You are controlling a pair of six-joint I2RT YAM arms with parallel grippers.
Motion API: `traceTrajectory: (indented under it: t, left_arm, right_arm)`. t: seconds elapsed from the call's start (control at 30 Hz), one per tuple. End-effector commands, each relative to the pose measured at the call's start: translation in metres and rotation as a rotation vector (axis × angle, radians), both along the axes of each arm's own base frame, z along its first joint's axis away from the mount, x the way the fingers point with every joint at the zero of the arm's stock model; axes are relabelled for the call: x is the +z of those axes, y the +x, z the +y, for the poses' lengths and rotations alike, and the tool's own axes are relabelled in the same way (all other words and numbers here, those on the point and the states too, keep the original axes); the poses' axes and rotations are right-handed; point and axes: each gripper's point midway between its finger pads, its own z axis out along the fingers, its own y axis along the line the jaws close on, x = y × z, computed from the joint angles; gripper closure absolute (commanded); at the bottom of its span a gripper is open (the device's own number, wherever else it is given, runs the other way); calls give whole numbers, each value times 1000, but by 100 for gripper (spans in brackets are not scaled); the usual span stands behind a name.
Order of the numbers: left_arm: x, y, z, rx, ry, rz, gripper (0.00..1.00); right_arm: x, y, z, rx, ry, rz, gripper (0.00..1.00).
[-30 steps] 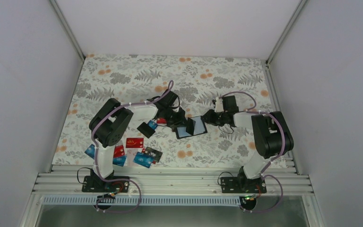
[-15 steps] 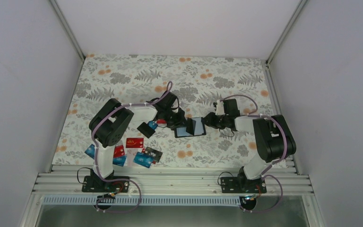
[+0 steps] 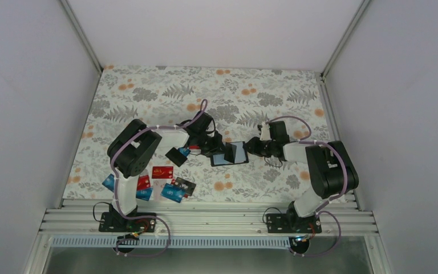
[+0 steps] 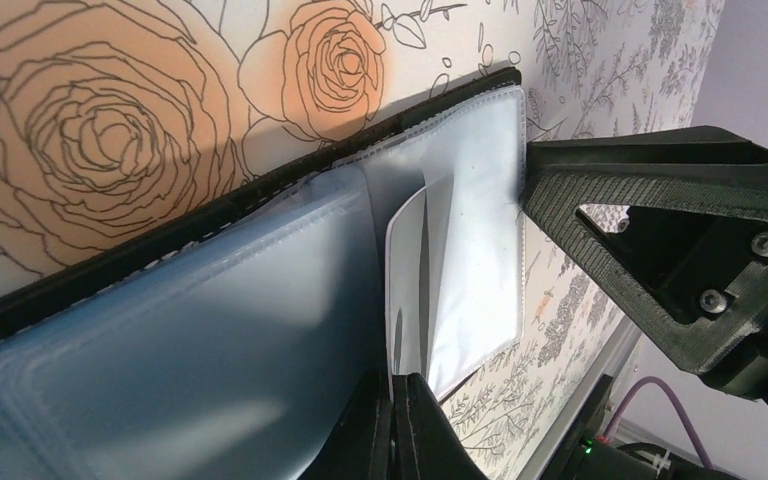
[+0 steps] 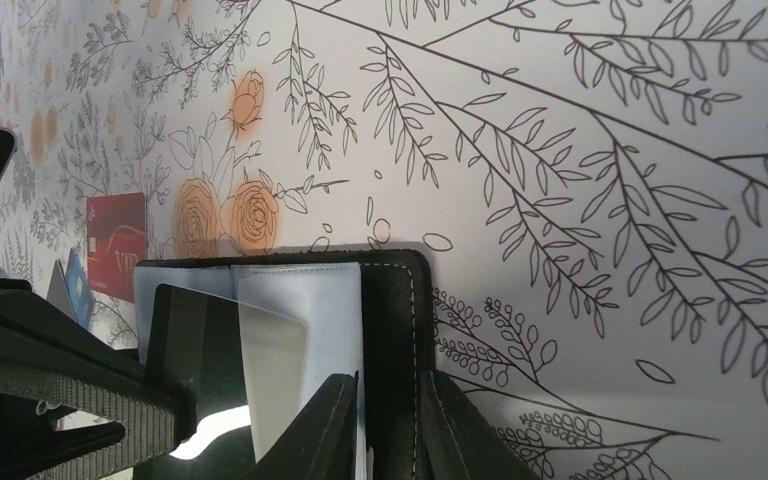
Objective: Put the credit cards into the card holder
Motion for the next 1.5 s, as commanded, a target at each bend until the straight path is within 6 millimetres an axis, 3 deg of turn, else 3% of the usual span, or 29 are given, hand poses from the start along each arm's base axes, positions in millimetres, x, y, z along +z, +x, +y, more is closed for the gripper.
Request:
traceTrajectory:
  t: [0.0,0.77,1.07,1.47]
  left_arm:
    - [-22,3,14,52,92,-11,98]
    - [-19,1,20,137,90,-51,97]
    - [-22,-3,28,170,96,-47,98]
    - [-23,-7,32,184,94,-50,98]
  right_arm:
    - [-53,-73,-12,9,-108,295,80]
    - [-60,-88,-7,23,-125,322,82]
    - [-64,-97,-6,26,-134,336,92]
    - [-67,-104,-4,29,-144,349,94]
